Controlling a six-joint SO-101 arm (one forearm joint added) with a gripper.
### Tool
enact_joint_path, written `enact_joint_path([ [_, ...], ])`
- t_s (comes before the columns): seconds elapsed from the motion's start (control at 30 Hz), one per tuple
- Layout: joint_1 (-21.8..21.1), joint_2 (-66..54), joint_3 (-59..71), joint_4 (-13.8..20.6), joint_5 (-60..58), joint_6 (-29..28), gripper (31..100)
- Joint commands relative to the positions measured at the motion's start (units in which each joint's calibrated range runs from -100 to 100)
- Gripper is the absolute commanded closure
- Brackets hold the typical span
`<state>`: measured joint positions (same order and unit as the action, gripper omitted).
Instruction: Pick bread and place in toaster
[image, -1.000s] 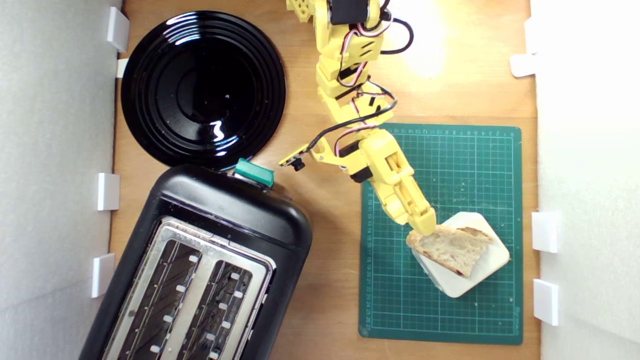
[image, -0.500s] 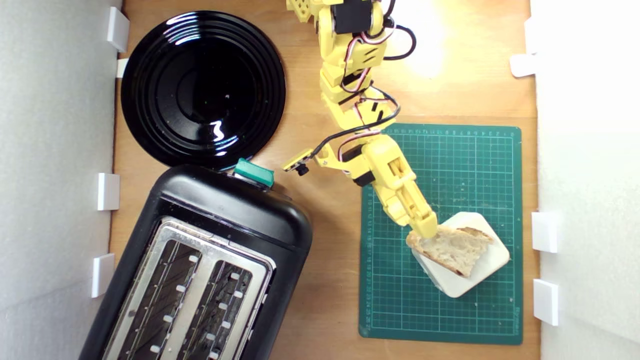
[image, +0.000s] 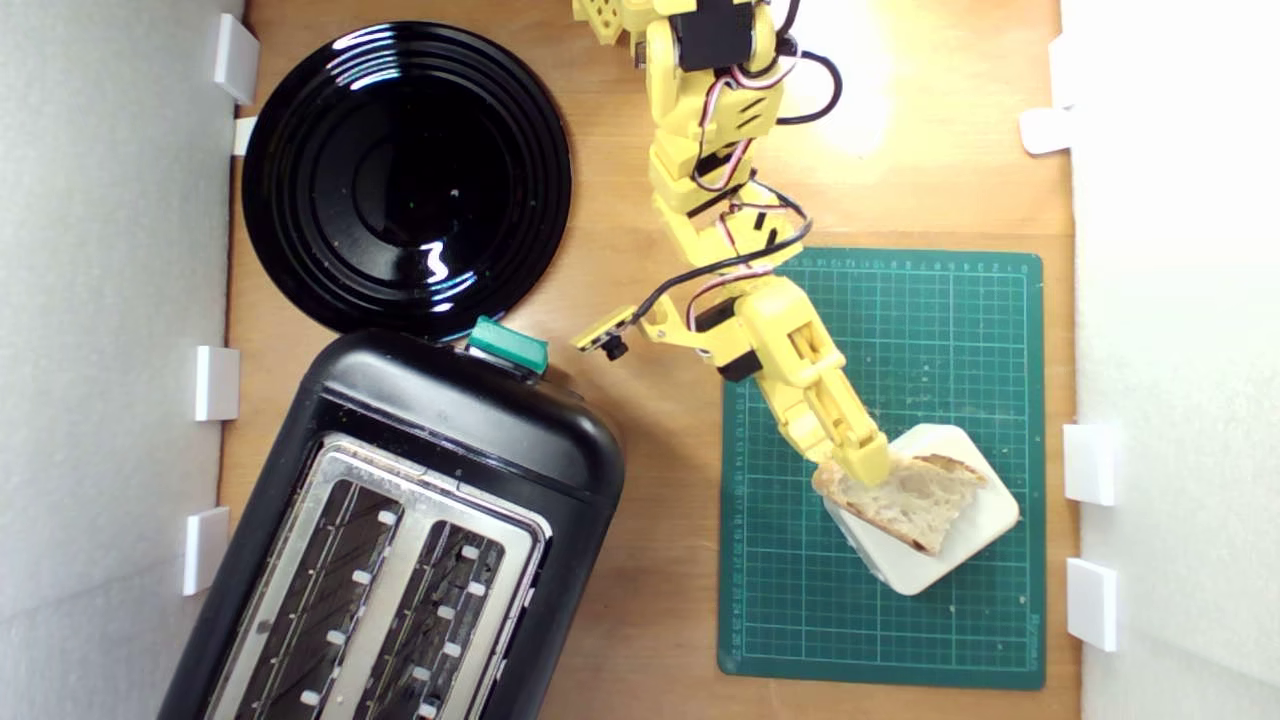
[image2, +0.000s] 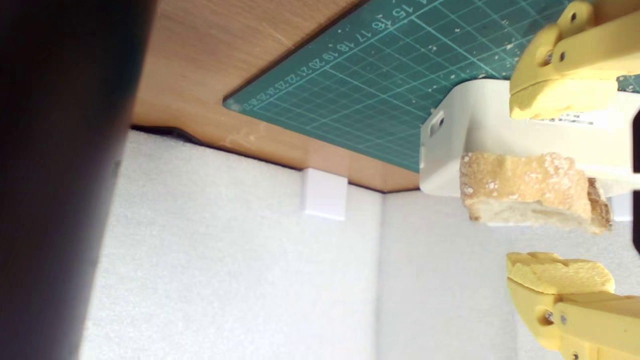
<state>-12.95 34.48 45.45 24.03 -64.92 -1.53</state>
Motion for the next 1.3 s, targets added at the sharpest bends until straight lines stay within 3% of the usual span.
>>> enact_joint_path([
  [0.0, -1.6, -0.9, -3.9, -2.2, 3.1, -0.2, 41.9],
  [1.13, -3.2, 2.9, -10.4, -2.4, 4.1, -0.1, 42.1],
  [1.27, -3.3, 2.9, -10.4, -2.4, 4.1, 0.1, 49.0],
])
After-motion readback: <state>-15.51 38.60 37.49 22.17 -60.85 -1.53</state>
